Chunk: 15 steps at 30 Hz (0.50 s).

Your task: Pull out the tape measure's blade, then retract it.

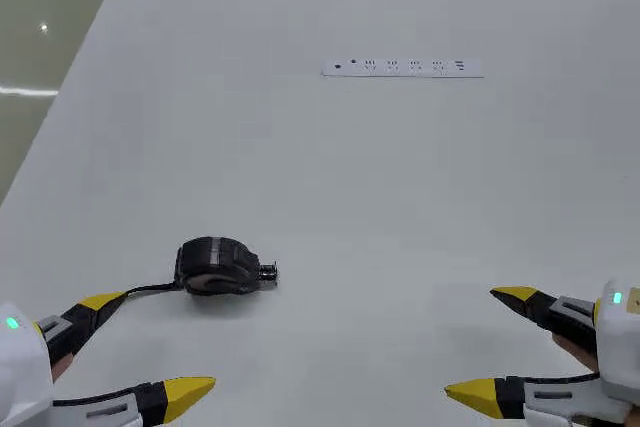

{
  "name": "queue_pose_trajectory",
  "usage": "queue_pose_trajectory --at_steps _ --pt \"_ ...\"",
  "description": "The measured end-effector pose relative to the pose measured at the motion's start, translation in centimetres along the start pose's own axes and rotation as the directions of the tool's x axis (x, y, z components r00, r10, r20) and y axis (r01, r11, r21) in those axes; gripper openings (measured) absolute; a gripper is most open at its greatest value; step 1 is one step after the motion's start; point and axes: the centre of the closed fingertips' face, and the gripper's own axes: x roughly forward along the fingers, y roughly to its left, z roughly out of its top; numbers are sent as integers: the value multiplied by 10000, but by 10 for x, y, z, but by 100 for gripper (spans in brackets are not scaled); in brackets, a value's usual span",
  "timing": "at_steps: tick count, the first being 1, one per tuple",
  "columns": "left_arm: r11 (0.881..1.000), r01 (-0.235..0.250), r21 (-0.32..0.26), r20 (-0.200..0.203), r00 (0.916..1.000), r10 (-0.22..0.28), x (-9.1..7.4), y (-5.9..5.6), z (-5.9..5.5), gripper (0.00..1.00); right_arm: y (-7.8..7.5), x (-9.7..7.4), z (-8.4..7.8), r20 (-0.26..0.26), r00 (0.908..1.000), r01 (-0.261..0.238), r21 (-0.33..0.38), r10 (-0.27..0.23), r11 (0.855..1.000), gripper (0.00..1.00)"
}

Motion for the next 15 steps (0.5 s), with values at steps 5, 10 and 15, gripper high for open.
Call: queue_pose_trajectory --at_steps 5,10,15 --pt "9999 46 114 -66 10000 -45 1 2 2 83 -5 1 2 23 10000 25 -135 -25 9999 78" --pt "9994 102 336 -149 9998 -97 6 7 4 83 -8 4 3 20 10000 -3 -221 4 9998 78" --pt "9974 355 621 -335 9989 -335 12 10 4 81 -8 11 8 -43 9998 -170 -502 168 9986 77"
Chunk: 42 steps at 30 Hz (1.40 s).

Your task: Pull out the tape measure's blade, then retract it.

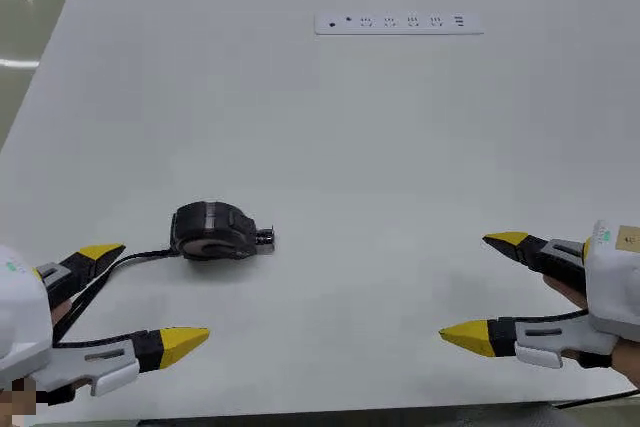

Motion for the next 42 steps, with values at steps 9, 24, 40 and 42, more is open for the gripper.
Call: queue_pose_trajectory --at_steps 9,24,40,42 --pt "9959 456 776 -225 9988 -440 17 8 7 78 1 26 10 -239 9980 -590 -477 579 9971 77" --pt "9665 1469 2106 -1066 9862 -1267 44 14 13 75 0 58 24 -724 9874 -1496 -1360 1408 9793 75" --pt "9201 2284 3181 -2192 9620 -1630 60 29 6 60 -1 83 32 -1000 9780 -1988 -1780 1833 9637 73" --pt "9151 2399 3241 -2281 9586 -1705 62 29 6 57 -1 86 34 -1018 9766 -2059 -1846 1896 9610 73"
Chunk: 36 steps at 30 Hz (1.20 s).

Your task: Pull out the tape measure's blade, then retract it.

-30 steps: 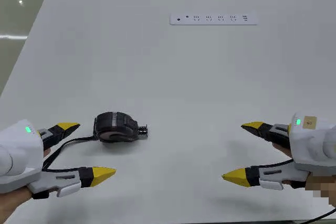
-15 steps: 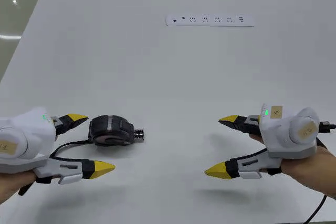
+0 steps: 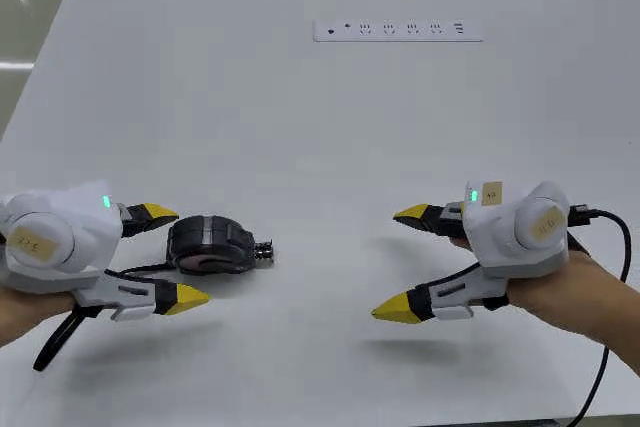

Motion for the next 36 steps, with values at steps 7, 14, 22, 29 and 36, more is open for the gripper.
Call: queue_pose_trajectory --at_steps 7,14,22,29,36 --pt "9983 200 544 -265 9995 -185 5 2 -3 43 0 11 6 -100 9997 -245 -291 242 9993 72" --pt "9965 102 825 -309 9995 -77 5 9 -4 29 0 21 11 -113 9990 -431 -422 427 9982 72" --pt "9951 197 967 -460 9988 -153 6 10 -6 27 -1 31 17 -21 9984 -572 -513 572 9970 69" --pt "9953 296 918 -536 9983 -247 6 10 -6 27 -1 46 26 82 9971 -751 -702 758 9947 66" --pt "9956 357 870 -589 9978 -306 6 10 -6 27 -6 63 40 289 9959 -829 -916 859 9923 60"
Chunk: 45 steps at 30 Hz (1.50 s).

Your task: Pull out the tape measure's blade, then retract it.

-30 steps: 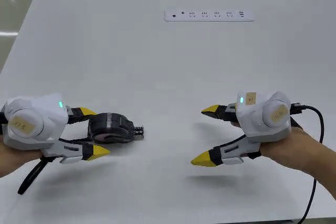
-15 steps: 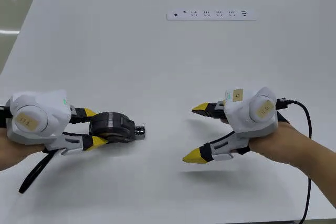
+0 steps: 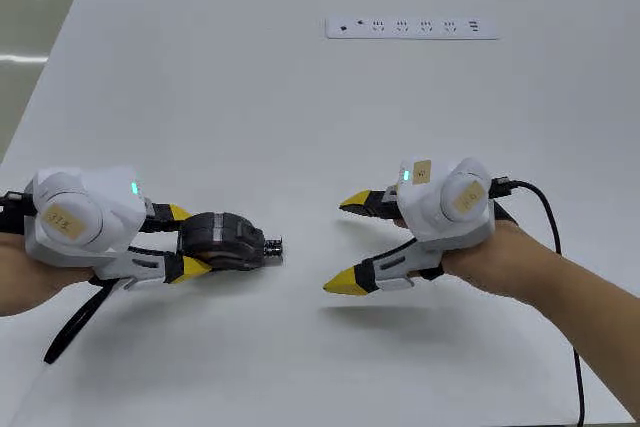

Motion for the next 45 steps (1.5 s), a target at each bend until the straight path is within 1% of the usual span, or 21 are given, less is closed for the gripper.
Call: queue_pose_trajectory --at_steps 7,9,11,15,16,18,19,23,24,30,33,39,45 --pt "10000 -36 -13 -3 10000 36 0 0 0 27 1 21 11 47 9997 -256 -506 258 9984 52" --pt "10000 -28 -12 -6 10000 28 0 0 0 27 2 26 14 77 9995 -315 -728 322 9969 47" --pt "10000 -21 -3 -11 10000 21 0 0 0 27 2 31 17 135 9992 -364 -784 375 9963 45" --pt "10000 -4 -7 -11 10000 4 0 0 -1 27 6 40 20 150 9984 -520 -941 537 9942 38" --pt "10000 -3 -14 -14 10000 3 0 0 -1 27 8 43 23 247 9977 -611 -919 636 9939 36" --pt "10000 -3 0 -9 10000 3 0 0 -1 27 10 47 22 179 9972 -710 -1048 733 9920 32" --pt "10000 -3 22 -4 10000 3 0 0 -1 27 10 50 18 9 9973 -729 -1187 735 9903 29" --pt "10000 5 6 -2 10000 -5 0 0 -1 27 10 55 18 27 9975 -700 -1241 709 9898 23" --pt "10000 5 7 -3 10000 -5 0 0 -1 27 9 56 17 -1 9977 -674 -1298 680 9892 20" --pt "10000 23 29 3 10000 -23 0 0 0 27 10 61 15 -39 9970 -774 -1162 774 9902 18" --pt "10000 27 16 7 10000 -27 0 0 -1 27 10 62 17 19 9971 -749 -1226 757 9896 15" --pt "10000 52 23 10 10000 -52 0 0 -1 27 12 64 17 59 9964 -825 -1316 840 9879 13" --pt "10000 89 30 -16 10000 -89 0 0 -1 26 12 64 18 69 9969 -765 -1401 783 9872 12"
